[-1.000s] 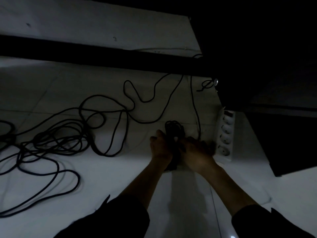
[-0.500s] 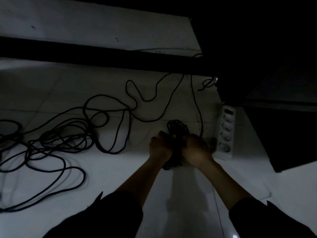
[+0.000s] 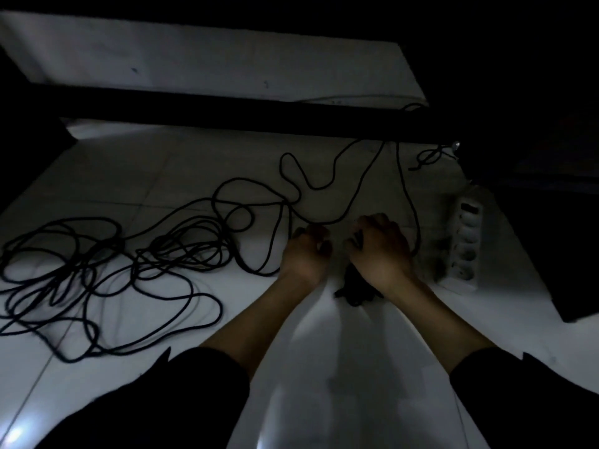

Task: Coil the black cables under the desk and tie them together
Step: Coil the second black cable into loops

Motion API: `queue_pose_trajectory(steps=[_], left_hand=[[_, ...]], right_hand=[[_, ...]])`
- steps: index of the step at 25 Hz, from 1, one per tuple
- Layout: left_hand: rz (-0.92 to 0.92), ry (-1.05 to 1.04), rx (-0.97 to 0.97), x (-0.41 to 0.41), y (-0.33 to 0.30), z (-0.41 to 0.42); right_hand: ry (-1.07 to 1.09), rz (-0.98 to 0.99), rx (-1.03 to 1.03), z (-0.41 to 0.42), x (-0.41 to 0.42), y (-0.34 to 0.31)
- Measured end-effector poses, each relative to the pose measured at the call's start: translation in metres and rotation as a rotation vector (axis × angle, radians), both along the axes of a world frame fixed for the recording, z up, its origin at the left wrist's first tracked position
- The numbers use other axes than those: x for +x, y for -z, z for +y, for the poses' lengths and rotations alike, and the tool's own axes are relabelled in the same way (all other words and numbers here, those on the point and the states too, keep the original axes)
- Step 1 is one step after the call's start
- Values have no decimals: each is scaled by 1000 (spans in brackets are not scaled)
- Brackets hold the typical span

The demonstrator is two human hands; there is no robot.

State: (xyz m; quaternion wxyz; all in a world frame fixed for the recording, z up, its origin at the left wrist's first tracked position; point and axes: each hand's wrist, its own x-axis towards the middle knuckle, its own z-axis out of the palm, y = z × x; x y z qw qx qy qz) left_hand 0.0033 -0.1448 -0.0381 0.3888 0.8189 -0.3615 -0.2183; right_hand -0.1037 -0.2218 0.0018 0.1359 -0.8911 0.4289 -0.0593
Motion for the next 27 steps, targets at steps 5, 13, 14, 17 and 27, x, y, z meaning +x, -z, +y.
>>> queue_pose_trajectory(steps=[5,13,14,17,27], left_hand=[[-116,-74,-8,46,-12,66],[-250,-253,464,120,-1,166],[-206,-257,514,123,0,173],[-227,-249,511,127,6,181],[99,-291,205,120,27,188]], right_hand=[[-201,-70,46,51,53,-4],[-445,-36,181,135,137,15],[-471,-4,208,141,146,20],[-533,137,211,152,166,38],[-454,63,-34,133,117,74]])
